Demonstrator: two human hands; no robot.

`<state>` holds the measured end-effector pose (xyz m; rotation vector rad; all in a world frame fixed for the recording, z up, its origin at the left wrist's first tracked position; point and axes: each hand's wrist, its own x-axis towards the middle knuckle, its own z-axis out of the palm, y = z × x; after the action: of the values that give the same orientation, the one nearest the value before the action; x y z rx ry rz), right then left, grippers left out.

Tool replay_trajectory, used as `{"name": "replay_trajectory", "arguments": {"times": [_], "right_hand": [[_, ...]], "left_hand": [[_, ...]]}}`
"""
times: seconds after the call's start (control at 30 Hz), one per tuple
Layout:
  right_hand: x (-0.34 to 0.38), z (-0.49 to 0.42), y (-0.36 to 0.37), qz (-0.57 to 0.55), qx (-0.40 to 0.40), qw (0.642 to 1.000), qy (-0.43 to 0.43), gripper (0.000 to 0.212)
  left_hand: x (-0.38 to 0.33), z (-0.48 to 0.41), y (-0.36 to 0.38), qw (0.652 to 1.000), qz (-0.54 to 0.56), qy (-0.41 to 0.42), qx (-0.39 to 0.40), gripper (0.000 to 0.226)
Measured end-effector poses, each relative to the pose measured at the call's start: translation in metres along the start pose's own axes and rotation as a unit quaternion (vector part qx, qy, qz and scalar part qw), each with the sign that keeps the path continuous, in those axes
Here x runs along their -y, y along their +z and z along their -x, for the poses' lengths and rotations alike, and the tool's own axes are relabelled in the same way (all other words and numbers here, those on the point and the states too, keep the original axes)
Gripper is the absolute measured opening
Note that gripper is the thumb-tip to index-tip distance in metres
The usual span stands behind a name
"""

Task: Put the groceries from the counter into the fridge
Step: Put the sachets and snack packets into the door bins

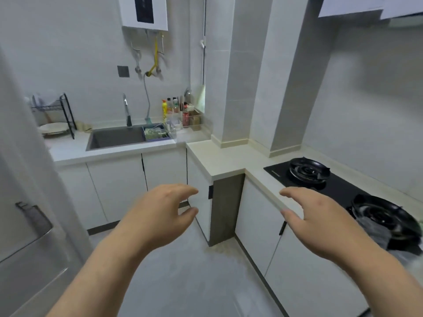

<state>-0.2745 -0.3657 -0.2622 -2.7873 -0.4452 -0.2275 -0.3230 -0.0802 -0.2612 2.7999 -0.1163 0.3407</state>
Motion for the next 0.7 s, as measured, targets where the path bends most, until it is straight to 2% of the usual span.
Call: {"name": "replay_trajectory", "arguments": {"times": [0.4, 0.7], "right_hand": [[-0.182, -0.033, 0.009, -0.004, -0.016, 0.983, 0.184, 0.036], [-0.285, -0.012, -0.020, -0.008, -0.039, 0.957, 0.288, 0.036]], "left_hand": [[-0.074, -0.164, 0.117, 0.994, 0.030, 0.053, 0.094, 0.049], [-0.170, -0.239, 0.176, 0.979, 0.036, 0.150, 0.134, 0.046]]}}
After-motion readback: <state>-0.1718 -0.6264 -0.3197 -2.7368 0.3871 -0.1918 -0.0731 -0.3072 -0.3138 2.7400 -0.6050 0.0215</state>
